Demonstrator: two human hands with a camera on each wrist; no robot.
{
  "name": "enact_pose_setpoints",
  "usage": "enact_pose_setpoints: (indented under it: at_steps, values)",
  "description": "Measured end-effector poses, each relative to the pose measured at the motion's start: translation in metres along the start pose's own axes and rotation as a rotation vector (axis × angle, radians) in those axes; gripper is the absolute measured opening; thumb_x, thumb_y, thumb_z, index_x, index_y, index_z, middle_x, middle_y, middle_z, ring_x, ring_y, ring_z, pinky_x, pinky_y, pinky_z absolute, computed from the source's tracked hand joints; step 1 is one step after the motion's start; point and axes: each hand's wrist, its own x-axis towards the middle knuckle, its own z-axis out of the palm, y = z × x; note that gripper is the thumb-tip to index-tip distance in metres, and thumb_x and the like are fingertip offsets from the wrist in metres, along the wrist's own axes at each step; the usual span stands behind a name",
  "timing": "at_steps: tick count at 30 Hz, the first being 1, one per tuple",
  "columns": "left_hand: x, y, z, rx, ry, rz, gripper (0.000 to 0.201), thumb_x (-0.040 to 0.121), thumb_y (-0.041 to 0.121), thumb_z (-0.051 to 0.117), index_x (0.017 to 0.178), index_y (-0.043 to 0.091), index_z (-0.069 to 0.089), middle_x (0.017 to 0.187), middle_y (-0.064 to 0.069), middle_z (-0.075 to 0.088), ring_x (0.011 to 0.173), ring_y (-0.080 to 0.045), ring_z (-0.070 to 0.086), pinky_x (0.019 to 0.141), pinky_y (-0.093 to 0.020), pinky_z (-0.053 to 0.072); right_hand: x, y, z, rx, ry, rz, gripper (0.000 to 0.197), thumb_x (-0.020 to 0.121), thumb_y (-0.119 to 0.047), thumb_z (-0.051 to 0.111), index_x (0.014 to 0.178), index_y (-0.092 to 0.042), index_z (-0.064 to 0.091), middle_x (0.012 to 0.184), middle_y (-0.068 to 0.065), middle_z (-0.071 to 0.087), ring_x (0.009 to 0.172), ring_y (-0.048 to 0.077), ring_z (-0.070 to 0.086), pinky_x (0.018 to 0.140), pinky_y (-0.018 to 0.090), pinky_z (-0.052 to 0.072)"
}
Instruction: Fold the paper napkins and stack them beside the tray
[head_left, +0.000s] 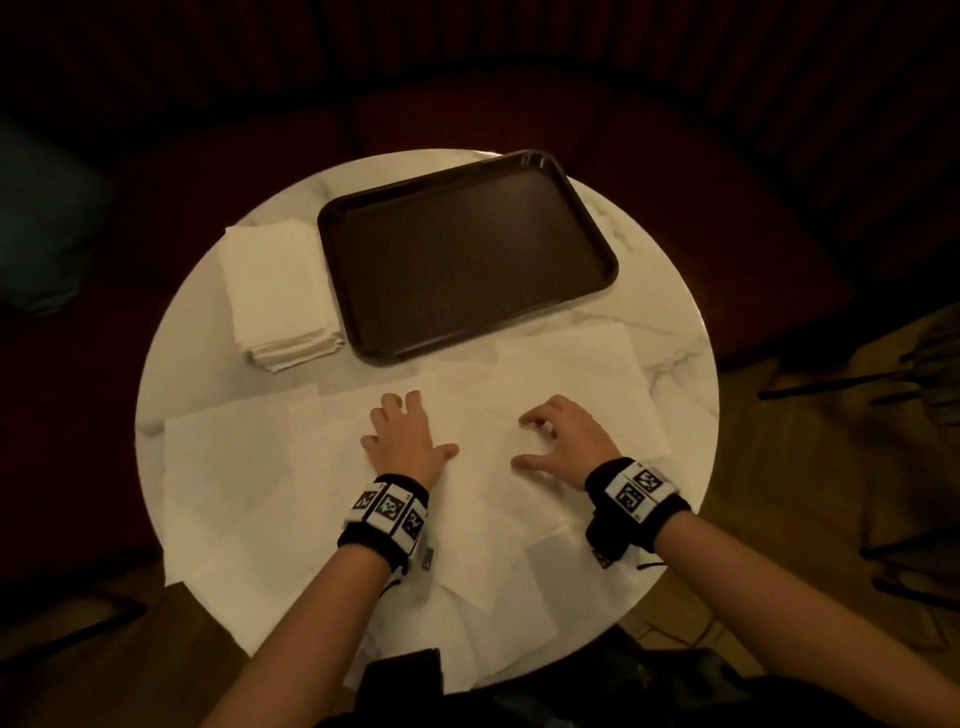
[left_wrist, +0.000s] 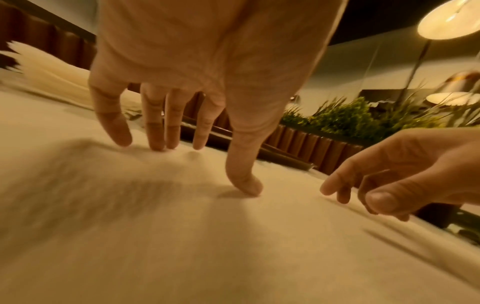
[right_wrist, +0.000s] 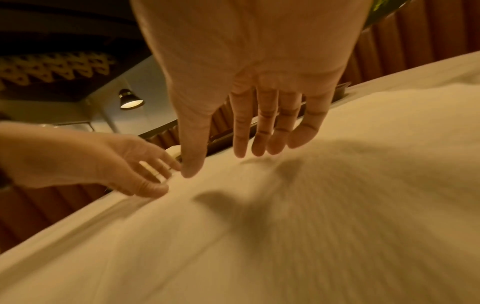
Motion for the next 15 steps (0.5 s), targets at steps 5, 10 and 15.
enact_pose_setpoints:
  at_steps: [5,10,15]
  values:
    - [-0.001,-0.001,-0.001,-0.051,-0.003,-0.030,0.084,0.072,0.047,0.079,0.137,0.016,0.036,0.135,-0.011,0.041,0.125,-0.031,0.038,0.098,-0.044,0.037,-0.003,-0.003,0.015,-0.078,0.051,0.027,0.059,0.064,-0.051,0.078,0.113,-0.028,0.053,0.114,-0.006,0.044,0.105,0.018,0.042,0.089,0.034,0.043]
    - [0.001,-0.008,-0.001,-0.200,-0.009,-0.078,0.079,0.065,0.045,0.085,0.127,0.018,0.044,0.126,-0.005,0.055,0.121,-0.027,0.046,0.096,-0.043,0.035,-0.003,-0.007,0.015,-0.087,0.028,0.051,0.050,0.065,-0.050,0.076,0.105,-0.027,0.057,0.113,-0.004,0.043,0.105,0.020,0.040,0.091,0.036,0.042]
    - [-0.004,-0.021,-0.006,-0.530,-0.006,-0.011,0.038,0.070,0.033,0.083,0.100,0.013,0.070,0.100,-0.003,0.071,0.098,-0.026,0.064,0.086,-0.038,0.050,-0.001,-0.013,0.007,-0.007,0.007,-0.002,0.028,0.071,-0.042,0.077,0.089,-0.023,0.066,0.103,-0.001,0.053,0.099,0.019,0.046,0.086,0.034,0.042]
